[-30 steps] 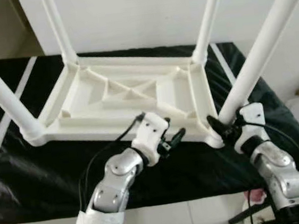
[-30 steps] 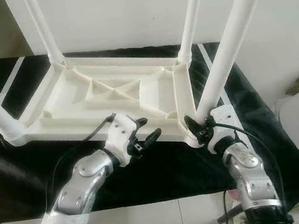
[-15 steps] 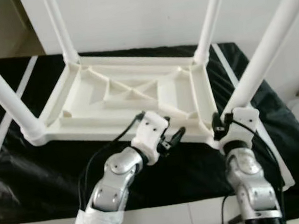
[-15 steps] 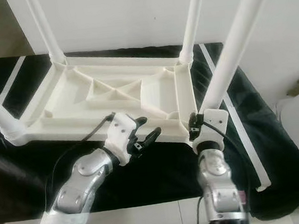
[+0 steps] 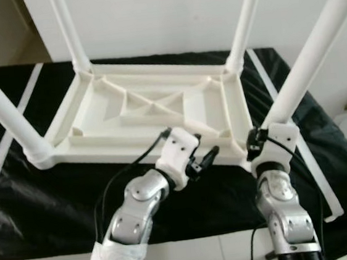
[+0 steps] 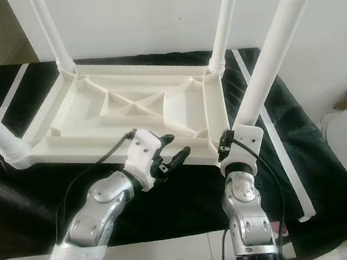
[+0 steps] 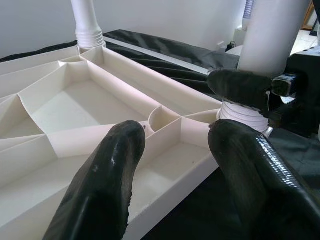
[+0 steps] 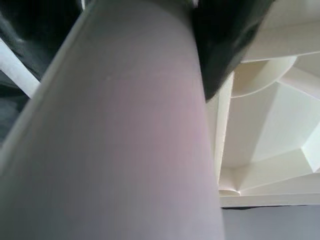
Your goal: Building children table
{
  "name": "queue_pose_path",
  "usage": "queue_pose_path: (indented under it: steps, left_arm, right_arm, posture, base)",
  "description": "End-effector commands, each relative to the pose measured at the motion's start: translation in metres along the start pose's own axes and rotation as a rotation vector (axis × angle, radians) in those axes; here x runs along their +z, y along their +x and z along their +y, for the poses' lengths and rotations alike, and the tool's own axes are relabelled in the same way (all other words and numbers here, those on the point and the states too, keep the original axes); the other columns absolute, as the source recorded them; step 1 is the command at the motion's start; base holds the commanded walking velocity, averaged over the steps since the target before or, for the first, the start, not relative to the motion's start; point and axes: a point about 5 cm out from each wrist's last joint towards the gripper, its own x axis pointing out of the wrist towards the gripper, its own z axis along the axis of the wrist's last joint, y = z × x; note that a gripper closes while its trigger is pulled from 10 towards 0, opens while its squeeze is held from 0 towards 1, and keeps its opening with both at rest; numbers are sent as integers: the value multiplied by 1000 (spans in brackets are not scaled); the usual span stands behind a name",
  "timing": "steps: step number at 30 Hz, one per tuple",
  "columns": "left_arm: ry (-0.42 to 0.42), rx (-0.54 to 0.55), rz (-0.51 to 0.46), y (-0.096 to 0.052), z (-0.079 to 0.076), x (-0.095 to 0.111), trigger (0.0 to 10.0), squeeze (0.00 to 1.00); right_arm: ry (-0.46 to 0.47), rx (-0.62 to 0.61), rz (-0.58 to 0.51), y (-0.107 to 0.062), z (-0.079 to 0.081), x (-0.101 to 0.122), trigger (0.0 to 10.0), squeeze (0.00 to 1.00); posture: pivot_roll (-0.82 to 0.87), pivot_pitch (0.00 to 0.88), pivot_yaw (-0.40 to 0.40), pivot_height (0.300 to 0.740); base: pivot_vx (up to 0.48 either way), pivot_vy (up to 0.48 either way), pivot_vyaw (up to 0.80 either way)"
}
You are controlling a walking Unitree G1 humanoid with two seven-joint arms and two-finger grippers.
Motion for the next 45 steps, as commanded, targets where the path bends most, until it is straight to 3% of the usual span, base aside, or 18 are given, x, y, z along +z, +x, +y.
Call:
queue_pose_path:
  steps: [1, 18, 19, 20, 27, 30, 38, 40, 42, 43, 44, 45]
  left_arm:
    - [-7, 9, 7, 1, -1, -2, 10000, 0]
    - [0, 5, 8, 1, 0, -2, 10000, 0]
    - [1, 3, 8, 1, 0, -2, 10000, 0]
    - [1, 2, 8, 1, 0, -2, 10000, 0]
    - [2, -14, 13, 0, -1, -1, 10000, 0]
    - [2, -15, 14, -1, -1, -2, 10000, 0]
    - [14, -29, 25, -3, -1, 0, 10000, 0]
    - [14, -29, 26, -3, -1, 0, 10000, 0]
    - [12, -27, 29, -4, -2, -1, 10000, 0]
    - [13, -26, 31, -5, -2, -2, 10000, 0]
    - [13, -26, 31, -5, -2, -2, 10000, 0]
    - [14, -26, 32, -5, -3, -2, 10000, 0]
  right_arm:
    - [14, -36, 42, -5, -4, -8, 10000, 1000]
    - [-1, 177, -1, -4, -17, -1, 10000, 1000]
    - [-1, 212, -7, -4, -18, -1, 10000, 357]
    - [-1, 256, -8, -3, -18, -1, 10000, 0]
    - [-63, 439, -33, 6, -28, 3, 10000, 0]
    - [-68, 464, -36, 7, -28, 4, 10000, 0]
    - [-137, 747, -64, 17, -29, 17, 10000, 0]
    - [-141, 762, -64, 17, -30, 18, 10000, 0]
    - [-164, 780, -51, 20, -31, 15, 7569, 0]
    - [-180, 786, -40, 22, -32, 12, 2980, 0]
    - [-180, 786, -40, 22, -32, 12, 2980, 0]
    - [-180, 784, -36, 22, -33, 11, 1686, 0]
  posture:
    - [-141, 143, -47, 740]
    - [-149, 153, -32, 740]
    - [-152, 154, -29, 740]
    - [-152, 155, -27, 740]
    - [-144, 159, -11, 740]
    - [-141, 159, -8, 740]
    - [-110, 154, -10, 740]
    - [-110, 154, -10, 740]
    - [-104, 153, -12, 740]
    - [-99, 153, -14, 740]
    - [-99, 153, -14, 740]
    - [-95, 153, -18, 740]
  base:
    - [0, 0, 0]
    - [0, 0, 0]
    - [0, 0, 0]
    - [0, 0, 0]
    - [0, 0, 0]
    - [0, 0, 0]
    - [0, 0, 0]
    - [0, 0, 0]
    - [0, 0, 0]
    - [0, 0, 0]
    - [0, 0, 0]
    - [0, 0, 0]
